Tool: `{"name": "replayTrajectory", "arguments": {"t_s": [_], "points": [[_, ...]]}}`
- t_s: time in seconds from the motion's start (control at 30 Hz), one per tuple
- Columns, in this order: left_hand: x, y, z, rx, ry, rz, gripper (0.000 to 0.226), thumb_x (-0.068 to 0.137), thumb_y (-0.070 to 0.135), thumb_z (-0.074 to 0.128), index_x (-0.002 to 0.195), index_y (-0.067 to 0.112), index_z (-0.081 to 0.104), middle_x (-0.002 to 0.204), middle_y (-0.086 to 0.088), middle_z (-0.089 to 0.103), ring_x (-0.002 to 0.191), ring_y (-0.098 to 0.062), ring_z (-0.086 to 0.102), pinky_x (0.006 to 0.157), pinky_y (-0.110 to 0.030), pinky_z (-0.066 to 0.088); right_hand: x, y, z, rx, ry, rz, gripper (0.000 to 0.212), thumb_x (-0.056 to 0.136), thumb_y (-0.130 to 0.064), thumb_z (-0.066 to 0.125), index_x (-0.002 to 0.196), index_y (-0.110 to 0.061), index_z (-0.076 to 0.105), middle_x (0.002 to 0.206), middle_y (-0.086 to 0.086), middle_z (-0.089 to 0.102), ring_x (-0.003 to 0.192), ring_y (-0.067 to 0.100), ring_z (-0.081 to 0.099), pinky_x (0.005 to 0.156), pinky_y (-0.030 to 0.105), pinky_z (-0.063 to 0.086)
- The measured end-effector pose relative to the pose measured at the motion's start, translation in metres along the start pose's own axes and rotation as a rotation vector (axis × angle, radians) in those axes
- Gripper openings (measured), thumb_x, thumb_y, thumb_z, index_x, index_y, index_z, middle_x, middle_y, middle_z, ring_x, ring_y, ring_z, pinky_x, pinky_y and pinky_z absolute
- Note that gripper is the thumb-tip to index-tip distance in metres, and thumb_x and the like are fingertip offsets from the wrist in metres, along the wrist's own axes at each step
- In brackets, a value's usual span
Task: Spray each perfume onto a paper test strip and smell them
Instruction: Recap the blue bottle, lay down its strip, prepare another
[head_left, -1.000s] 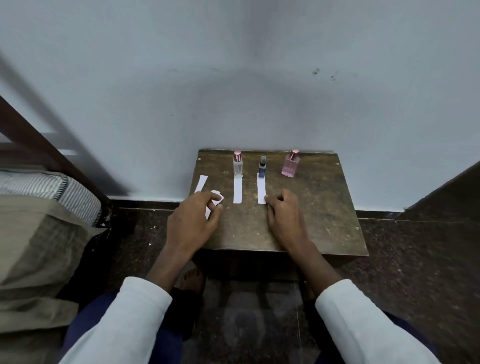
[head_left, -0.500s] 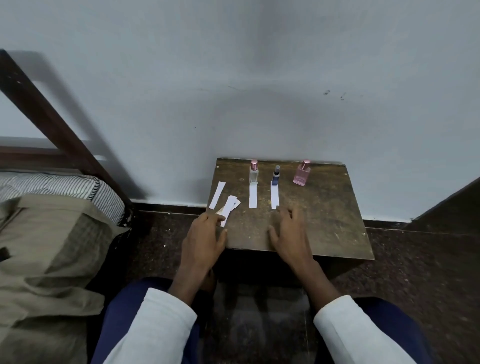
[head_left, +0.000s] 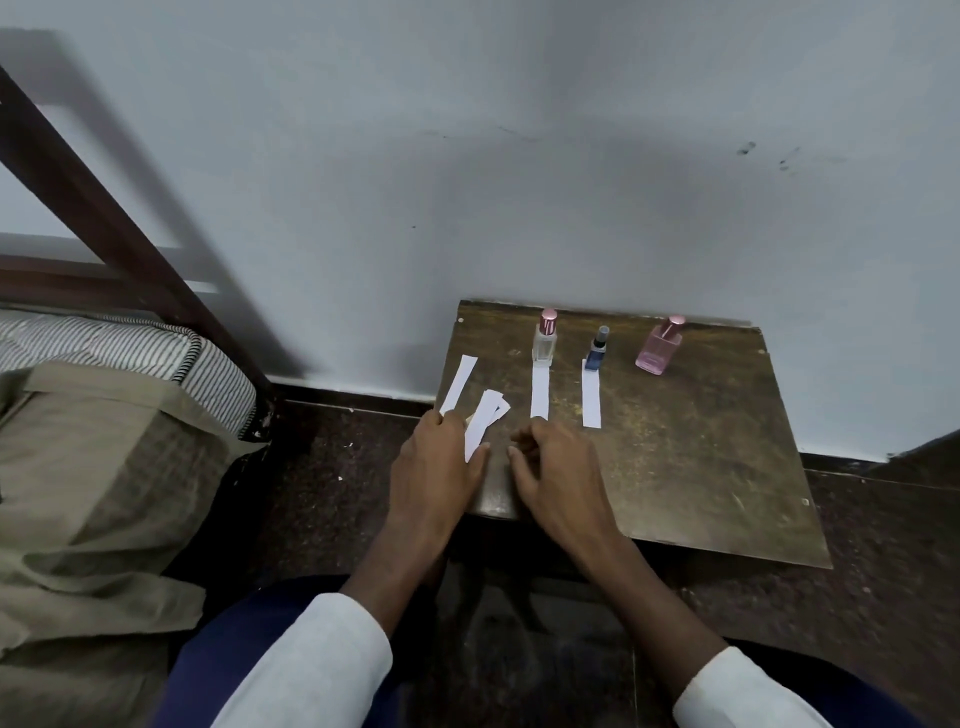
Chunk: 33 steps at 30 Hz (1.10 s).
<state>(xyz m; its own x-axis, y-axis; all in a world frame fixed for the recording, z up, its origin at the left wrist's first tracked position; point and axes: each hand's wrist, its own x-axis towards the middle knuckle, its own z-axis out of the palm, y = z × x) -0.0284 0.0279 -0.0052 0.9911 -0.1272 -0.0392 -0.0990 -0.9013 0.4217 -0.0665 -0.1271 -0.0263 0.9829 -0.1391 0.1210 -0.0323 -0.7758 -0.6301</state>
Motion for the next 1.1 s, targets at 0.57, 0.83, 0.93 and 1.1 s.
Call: {"name": "replayTrajectory", "arguments": {"t_s": [0.57, 0.83, 0.93, 1.1], "points": [[0.012, -0.001, -0.006, -0.182, -0.029, -0.213, 0.021, 0.080, 0.047, 0.077, 0.092, 0.031, 0.071, 0.077, 0.019, 0.070, 0.088, -0.011, 0.074, 0.081, -0.034, 0.061, 0.030, -0.008, 0.014, 0.249, -0.081, 0.216, 0.010, 0.095, -0.032, 0.069, 0.089, -0.025, 0.073, 0.074, -0.012, 0.073, 0.069, 0.002, 0.068, 0.073, 0.031, 0.058], [0.004, -0.001, -0.014, -0.080, -0.022, -0.159, 0.017, 0.088, 0.045, 0.069, 0.102, 0.034, 0.070, 0.092, 0.021, 0.073, 0.100, -0.018, 0.073, 0.085, -0.040, 0.061, 0.031, -0.007, 0.017, 0.138, -0.069, 0.067, 0.010, 0.089, -0.028, 0.076, 0.098, -0.026, 0.075, 0.085, -0.012, 0.072, 0.077, 0.007, 0.068, 0.078, 0.034, 0.059], [0.008, -0.008, -0.021, -0.117, 0.043, -0.219, 0.017, 0.090, 0.039, 0.065, 0.105, 0.036, 0.072, 0.086, 0.023, 0.067, 0.097, -0.017, 0.071, 0.081, -0.035, 0.054, 0.029, -0.006, 0.018, 0.010, -0.143, -0.186, 0.031, 0.084, -0.041, 0.081, 0.109, -0.022, 0.079, 0.101, -0.002, 0.067, 0.099, 0.019, 0.060, 0.083, 0.032, 0.051], [0.015, -0.015, -0.027, -0.187, 0.135, -0.291, 0.015, 0.093, 0.038, 0.064, 0.106, 0.039, 0.073, 0.077, 0.032, 0.055, 0.084, -0.006, 0.053, 0.078, -0.032, 0.043, 0.023, -0.007, 0.029, -0.182, -0.160, -0.347, 0.034, 0.083, -0.045, 0.081, 0.093, -0.013, 0.077, 0.097, 0.004, 0.063, 0.092, 0.026, 0.059, 0.074, 0.040, 0.052]]}}
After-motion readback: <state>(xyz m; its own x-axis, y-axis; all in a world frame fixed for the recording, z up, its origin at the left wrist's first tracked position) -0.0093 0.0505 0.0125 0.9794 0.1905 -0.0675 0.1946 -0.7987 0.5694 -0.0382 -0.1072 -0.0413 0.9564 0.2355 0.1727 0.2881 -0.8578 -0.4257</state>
